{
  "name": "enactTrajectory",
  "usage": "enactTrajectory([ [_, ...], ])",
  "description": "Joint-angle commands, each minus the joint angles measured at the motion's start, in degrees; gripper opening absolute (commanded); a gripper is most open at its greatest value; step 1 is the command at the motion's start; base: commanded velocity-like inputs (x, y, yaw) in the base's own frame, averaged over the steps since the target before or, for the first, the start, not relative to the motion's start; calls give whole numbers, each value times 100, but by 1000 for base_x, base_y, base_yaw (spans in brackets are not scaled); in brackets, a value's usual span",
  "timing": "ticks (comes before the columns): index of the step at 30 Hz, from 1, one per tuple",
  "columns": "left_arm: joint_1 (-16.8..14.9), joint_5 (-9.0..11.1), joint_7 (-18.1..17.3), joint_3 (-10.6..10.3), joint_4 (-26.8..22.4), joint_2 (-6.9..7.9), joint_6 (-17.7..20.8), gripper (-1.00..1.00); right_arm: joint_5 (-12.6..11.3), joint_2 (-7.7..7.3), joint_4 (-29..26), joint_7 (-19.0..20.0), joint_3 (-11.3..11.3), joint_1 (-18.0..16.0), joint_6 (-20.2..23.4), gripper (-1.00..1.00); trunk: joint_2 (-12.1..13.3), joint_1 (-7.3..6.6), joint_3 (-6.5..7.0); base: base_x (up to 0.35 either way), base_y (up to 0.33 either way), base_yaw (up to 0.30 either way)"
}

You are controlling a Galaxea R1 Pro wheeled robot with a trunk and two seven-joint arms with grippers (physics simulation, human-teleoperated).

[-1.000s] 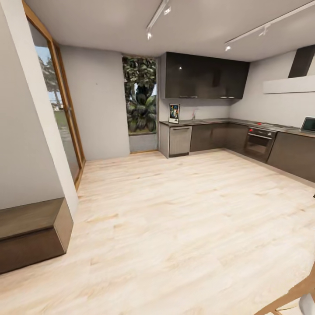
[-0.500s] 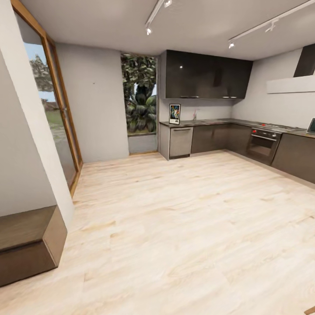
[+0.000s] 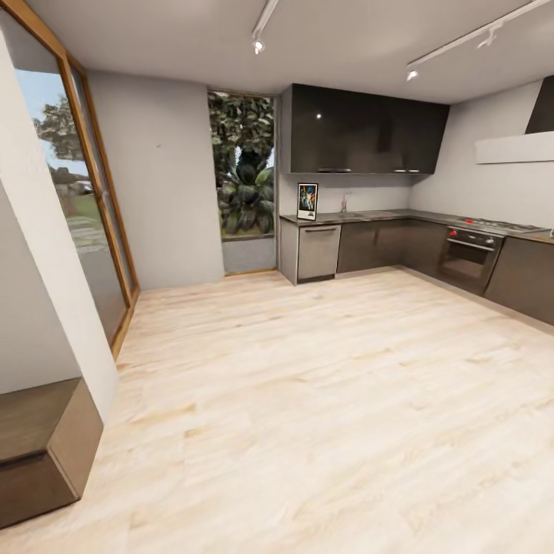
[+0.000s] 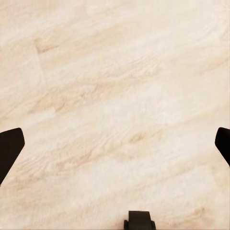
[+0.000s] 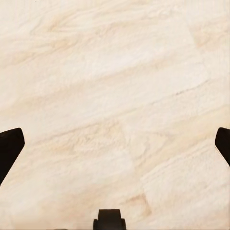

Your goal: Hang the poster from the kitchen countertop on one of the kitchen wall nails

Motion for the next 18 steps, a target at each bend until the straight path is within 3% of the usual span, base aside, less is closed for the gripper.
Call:
enactTrajectory([
  [1,2,-3,0,5,-8,-1,-5,100,2,-1,11,-2,1,-4,-18,100,-2,4,-5,330,-88,0],
  [18,2,-1,0,5,-8,-1,-5,100,-4,-3,23,-1,2,-6,-19,100,-2,4,-5,330,-98,0],
])
